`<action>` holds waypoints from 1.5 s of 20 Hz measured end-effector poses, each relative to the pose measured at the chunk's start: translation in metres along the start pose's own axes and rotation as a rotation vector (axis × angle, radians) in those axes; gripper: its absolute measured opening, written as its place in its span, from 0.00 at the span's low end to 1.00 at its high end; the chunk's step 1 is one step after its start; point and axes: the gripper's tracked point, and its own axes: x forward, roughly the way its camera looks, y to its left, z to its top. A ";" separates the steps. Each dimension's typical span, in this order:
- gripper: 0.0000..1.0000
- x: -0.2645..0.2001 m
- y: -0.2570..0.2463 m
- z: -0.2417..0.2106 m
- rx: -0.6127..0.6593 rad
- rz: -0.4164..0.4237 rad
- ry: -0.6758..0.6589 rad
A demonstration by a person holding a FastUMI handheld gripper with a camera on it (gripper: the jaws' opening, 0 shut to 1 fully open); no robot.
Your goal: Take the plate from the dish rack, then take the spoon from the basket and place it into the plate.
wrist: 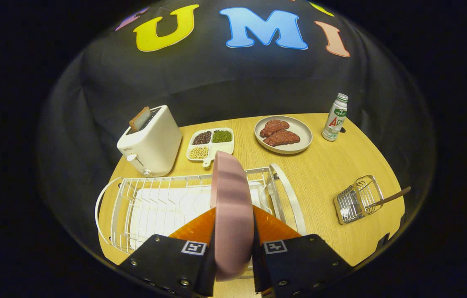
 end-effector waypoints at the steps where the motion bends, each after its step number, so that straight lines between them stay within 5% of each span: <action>1: 0.36 0.000 -0.002 -0.001 -0.015 -0.023 0.005; 8: 0.26 -0.012 -0.019 0.016 -0.039 -0.160 -0.043; 19: 0.26 -0.055 0.002 0.042 -0.302 -0.305 -0.091; 30: 0.26 -0.143 0.005 0.005 -0.378 -0.304 -0.134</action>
